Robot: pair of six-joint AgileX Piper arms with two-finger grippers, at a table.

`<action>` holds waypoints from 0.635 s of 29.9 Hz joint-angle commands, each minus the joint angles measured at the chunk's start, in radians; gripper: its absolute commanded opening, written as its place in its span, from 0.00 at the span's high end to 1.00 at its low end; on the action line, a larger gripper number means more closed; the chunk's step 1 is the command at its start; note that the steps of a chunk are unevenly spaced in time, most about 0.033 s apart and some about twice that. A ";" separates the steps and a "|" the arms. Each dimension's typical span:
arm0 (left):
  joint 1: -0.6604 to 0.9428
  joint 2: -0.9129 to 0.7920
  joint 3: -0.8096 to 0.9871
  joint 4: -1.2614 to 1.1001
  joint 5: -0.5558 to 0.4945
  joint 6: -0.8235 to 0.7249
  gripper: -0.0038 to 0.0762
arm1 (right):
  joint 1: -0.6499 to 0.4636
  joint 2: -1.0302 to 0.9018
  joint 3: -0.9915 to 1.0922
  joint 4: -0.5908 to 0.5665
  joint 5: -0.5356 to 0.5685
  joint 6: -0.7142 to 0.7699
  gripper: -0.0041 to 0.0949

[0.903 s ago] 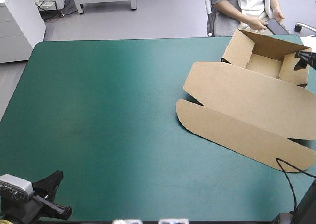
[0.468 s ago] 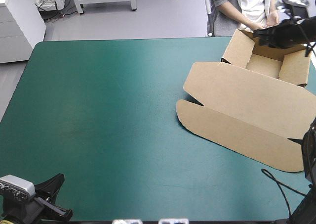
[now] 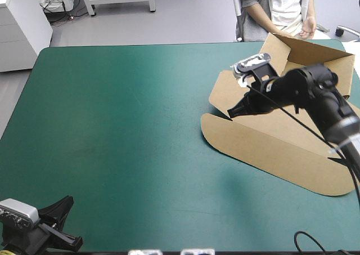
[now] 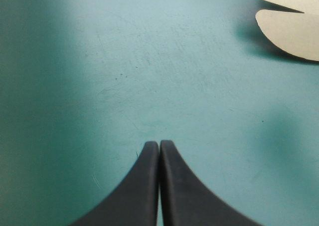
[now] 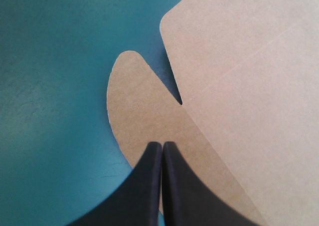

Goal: Fold the box

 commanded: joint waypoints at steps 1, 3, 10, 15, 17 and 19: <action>0.003 0.016 -0.023 -0.008 -0.078 -0.002 0.96 | -0.001 -0.188 0.153 0.002 -0.158 -0.006 0.97; 0.003 0.016 -0.023 -0.008 -0.078 -0.002 0.96 | -0.001 -0.290 0.260 -0.010 -0.196 -0.028 0.97; 0.003 0.016 -0.023 -0.008 -0.078 -0.002 0.96 | -0.001 -0.611 0.518 0.004 -0.298 -0.043 0.97; 0.003 0.016 -0.023 -0.008 -0.078 -0.002 0.96 | -0.001 -0.761 0.647 0.001 -0.303 0.002 0.97; 0.003 0.016 -0.023 -0.008 -0.078 -0.002 0.96 | -0.001 -0.821 0.700 -0.008 -0.316 0.020 0.97; 0.003 0.016 -0.023 -0.008 -0.078 -0.002 0.96 | -0.001 -0.885 0.760 -0.018 -0.339 0.048 0.97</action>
